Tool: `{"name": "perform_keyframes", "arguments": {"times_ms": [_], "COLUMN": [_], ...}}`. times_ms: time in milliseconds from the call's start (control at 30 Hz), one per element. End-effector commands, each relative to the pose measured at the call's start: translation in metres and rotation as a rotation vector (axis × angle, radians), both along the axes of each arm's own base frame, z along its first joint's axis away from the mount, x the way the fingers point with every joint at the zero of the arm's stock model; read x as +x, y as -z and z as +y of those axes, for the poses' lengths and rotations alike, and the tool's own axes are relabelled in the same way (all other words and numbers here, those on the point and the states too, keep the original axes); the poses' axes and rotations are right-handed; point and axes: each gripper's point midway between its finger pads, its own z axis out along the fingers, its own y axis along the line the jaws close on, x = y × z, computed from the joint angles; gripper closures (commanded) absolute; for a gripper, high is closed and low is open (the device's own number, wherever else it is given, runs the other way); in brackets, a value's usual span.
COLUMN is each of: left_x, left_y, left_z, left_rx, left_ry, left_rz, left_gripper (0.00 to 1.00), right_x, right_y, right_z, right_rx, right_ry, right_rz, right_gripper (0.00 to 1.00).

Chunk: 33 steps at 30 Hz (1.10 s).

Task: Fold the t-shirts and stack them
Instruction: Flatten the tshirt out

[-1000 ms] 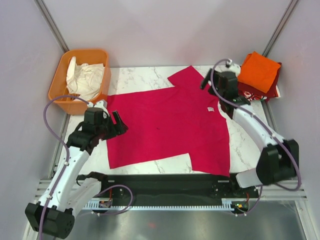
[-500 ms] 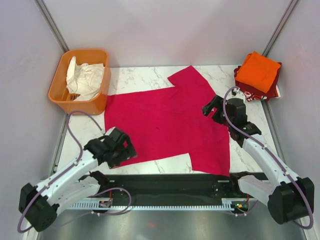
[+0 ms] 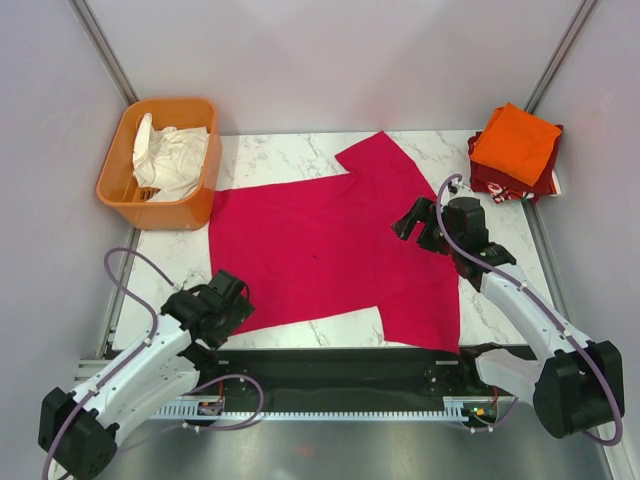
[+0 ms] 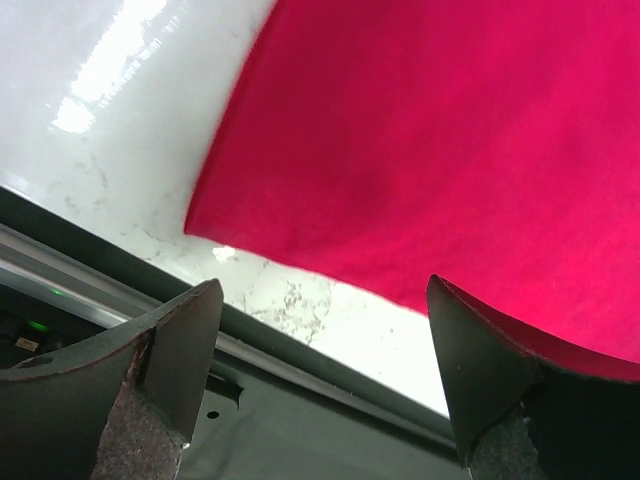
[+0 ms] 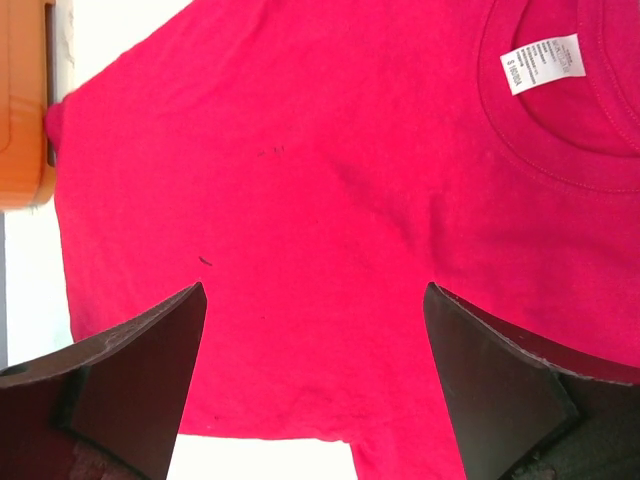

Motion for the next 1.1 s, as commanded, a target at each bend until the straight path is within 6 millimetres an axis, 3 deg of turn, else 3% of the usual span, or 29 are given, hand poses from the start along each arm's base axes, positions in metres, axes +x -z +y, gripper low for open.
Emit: {"name": "perform_keyframes", "arguments": {"times_ms": [0, 200, 333, 467, 500, 800, 900, 967, 1033, 1067], "left_x": [0.02, 0.021, 0.021, 0.017, 0.013, 0.015, 0.017, 0.019, 0.023, 0.023], "left_y": [-0.014, -0.005, 0.001, 0.017, 0.022, 0.026, 0.029, 0.028, 0.026, 0.024], "left_z": [0.018, 0.026, 0.022, 0.017, 0.016, 0.016, 0.018, 0.018, 0.017, 0.017], "left_rx": [0.045, 0.063, 0.039, 0.019, 0.018, 0.021, 0.041, 0.047, 0.043, 0.043], "left_ry": [-0.126, -0.162, -0.16, -0.158, -0.156, -0.135, -0.12, -0.111, -0.098, -0.091], "left_rz": [-0.059, 0.009, 0.027, 0.073, 0.087, 0.075, 0.077, 0.073, 0.058, 0.054], "left_gripper": [0.1, 0.16, 0.25, 0.27, 0.34, 0.42, 0.6, 0.85, 0.98, 0.98], "right_x": [0.001, 0.001, 0.002, 0.005, 0.005, 0.005, 0.006, 0.006, 0.005, 0.006], "right_y": [-0.003, -0.003, 0.001, 0.003, 0.003, 0.006, 0.007, 0.007, 0.007, 0.005], "right_z": [0.006, 0.007, 0.008, 0.011, 0.01, 0.009, 0.008, 0.006, 0.003, -0.001], "right_rx": [-0.008, -0.016, -0.017, -0.009, -0.01, -0.02, -0.023, -0.036, -0.047, -0.058], "right_ry": [-0.05, -0.067, -0.074, -0.078, -0.075, -0.071, -0.067, -0.059, -0.049, -0.033], "right_rz": [-0.032, -0.032, -0.018, -0.007, -0.008, 0.01, 0.016, 0.016, 0.02, 0.013], "right_gripper": [0.02, 0.02, 0.02, 0.02, 0.02, 0.02, 0.02, 0.02, 0.02, 0.02]}}
